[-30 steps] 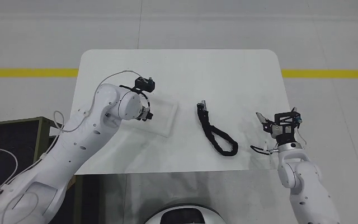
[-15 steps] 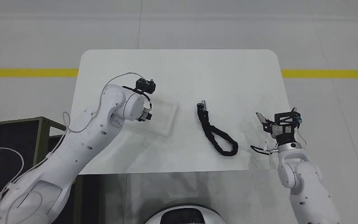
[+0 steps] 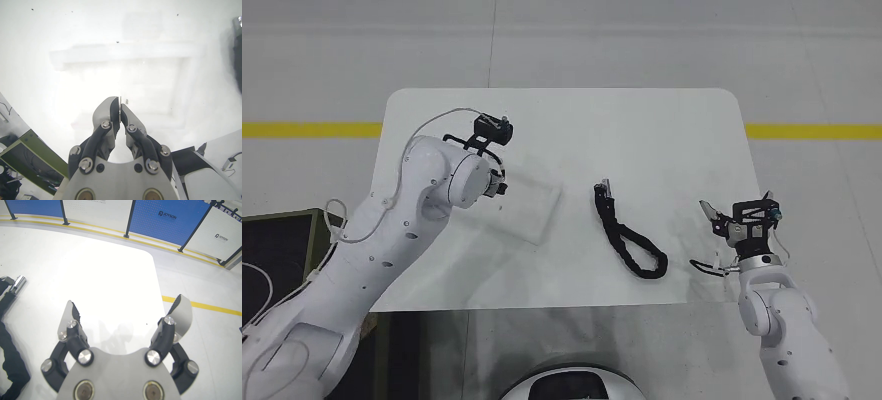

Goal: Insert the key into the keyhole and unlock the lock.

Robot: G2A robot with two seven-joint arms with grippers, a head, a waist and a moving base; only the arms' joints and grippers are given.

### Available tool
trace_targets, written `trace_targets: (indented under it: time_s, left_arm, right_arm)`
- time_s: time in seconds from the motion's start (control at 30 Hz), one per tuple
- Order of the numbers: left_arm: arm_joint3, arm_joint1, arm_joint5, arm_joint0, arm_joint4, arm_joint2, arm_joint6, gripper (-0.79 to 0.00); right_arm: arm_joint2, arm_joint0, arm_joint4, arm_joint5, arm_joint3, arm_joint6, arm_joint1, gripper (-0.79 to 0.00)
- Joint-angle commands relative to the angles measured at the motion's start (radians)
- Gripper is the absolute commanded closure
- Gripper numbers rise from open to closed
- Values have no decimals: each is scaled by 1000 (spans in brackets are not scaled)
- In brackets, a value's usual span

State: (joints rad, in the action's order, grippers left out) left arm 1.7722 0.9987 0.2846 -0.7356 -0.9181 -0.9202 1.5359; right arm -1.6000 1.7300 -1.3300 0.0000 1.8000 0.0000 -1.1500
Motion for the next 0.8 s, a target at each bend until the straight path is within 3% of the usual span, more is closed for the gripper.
trace_targets:
  time_s: [0.0, 0.17, 0.27, 0.33, 0.5, 0.67, 0.7, 0.77]
  left_arm:
    - [13, -7, 5, -16, 61, -81, -5, 0]
    - [57, -12, 105, -132, 521, -348, -135, 0]
    - [-15, -8, -30, -246, 860, -509, -273, 0]
    - [-70, -8, -149, -309, 1000, -569, -304, 0]
    - [-154, -11, -327, -402, 1181, -628, -264, 0]
    - [-154, -11, -327, -402, 1181, -628, -264, 0]
    - [-154, -11, -327, -402, 1181, -628, -264, 0]
    - [-154, -11, -327, -402, 1181, -628, -264, 0]
  right_arm:
    - [0, 0, 0, 0, 0, 0, 0, -785]
    - [0, 0, 0, 0, 0, 0, 0, -785]
    - [0, 0, 0, 0, 0, 0, 0, -785]
    - [0, 0, 0, 0, 0, 0, 0, -785]
    - [0, 0, 0, 0, 0, 0, 0, -785]
    - [0, 0, 0, 0, 0, 0, 0, -785]
    - [14, 2, -2, -53, 4, 16, 1, -785]
    - [27, -22, 188, -212, 31, 174, 2, -785]
